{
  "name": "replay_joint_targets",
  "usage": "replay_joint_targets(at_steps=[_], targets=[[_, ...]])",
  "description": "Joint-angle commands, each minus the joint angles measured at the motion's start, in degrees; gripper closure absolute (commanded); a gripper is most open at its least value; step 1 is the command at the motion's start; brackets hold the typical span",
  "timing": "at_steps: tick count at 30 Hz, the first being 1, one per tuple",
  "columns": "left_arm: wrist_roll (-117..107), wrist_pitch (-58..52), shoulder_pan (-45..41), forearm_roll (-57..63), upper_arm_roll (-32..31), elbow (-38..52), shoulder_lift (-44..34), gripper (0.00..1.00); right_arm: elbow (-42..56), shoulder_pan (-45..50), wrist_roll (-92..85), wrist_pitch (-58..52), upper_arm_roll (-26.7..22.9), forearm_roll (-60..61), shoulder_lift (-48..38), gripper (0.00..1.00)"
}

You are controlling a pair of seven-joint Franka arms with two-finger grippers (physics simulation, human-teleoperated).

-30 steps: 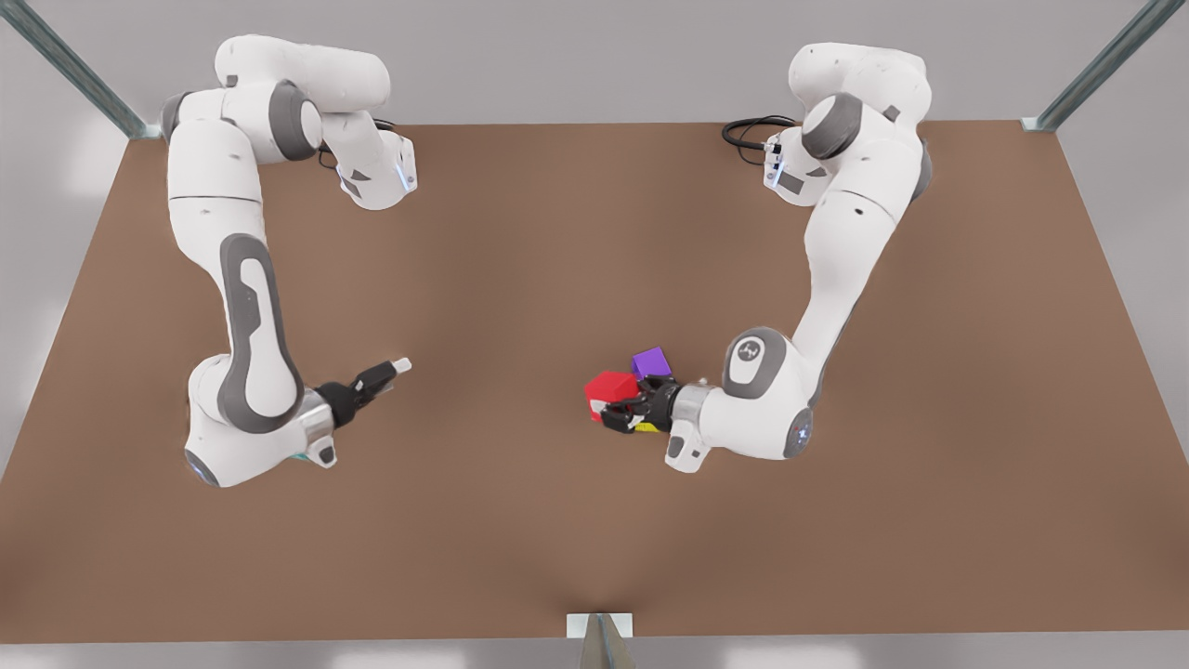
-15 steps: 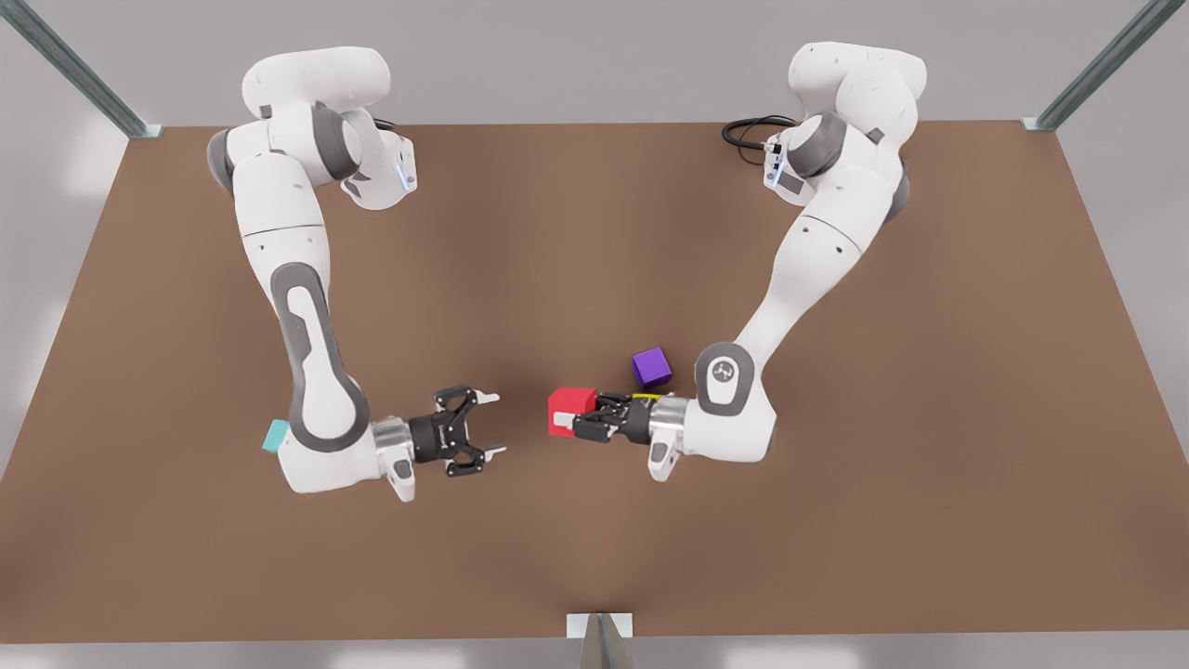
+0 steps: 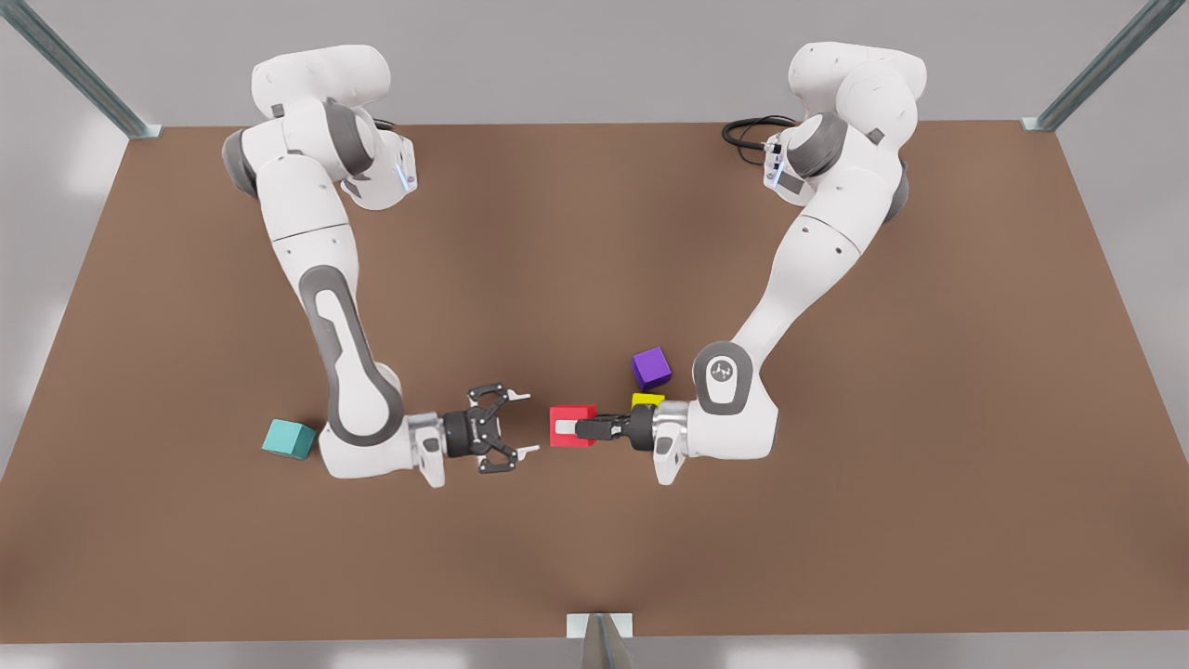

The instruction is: Pick up red wooden cube and pass to hand red wooden cube and place in blue wooden cube

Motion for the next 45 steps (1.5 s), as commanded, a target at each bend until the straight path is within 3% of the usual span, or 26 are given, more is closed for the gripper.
replay_joint_targets(at_steps=[1,45], targets=[[16.11,0.28,0.00,-1.30,-0.05,0.02,-0.10,0.46,0.03,0.18,-20.16,0.80,0.02,1.87,-0.07,0.00],[16.11,2.04,-1.06,-1.31,-0.05,-0.07,-0.01,0.46,2.40,4.84,-9.00,9.32,0.02,8.47,0.90,0.00]])
